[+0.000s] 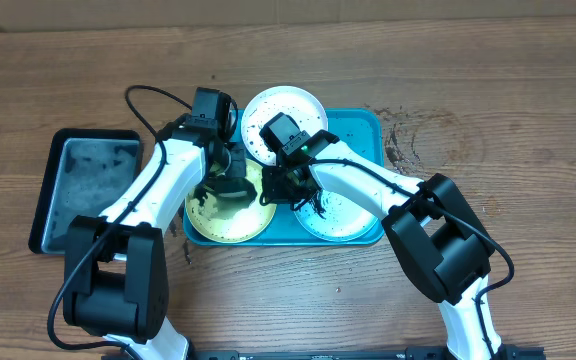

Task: Clean dirty plates on tray and stack at the side
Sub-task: 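Scrub the yellow plate with the sponge in the left gripper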

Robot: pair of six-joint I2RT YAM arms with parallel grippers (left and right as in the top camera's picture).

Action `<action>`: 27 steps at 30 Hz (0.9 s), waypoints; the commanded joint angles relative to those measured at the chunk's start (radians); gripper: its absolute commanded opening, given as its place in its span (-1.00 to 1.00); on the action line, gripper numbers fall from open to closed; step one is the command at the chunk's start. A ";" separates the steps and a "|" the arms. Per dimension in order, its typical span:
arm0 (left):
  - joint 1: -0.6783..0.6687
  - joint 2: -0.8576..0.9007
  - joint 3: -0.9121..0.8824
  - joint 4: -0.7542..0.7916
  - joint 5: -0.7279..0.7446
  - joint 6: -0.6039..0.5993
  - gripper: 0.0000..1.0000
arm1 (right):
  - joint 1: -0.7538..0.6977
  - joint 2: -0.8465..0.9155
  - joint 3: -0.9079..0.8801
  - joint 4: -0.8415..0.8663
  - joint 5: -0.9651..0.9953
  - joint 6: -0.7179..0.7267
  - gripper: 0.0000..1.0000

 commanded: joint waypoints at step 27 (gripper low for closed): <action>0.003 -0.024 -0.066 -0.062 -0.612 -0.122 -0.92 | 0.004 0.004 0.006 0.000 -0.009 -0.018 -0.93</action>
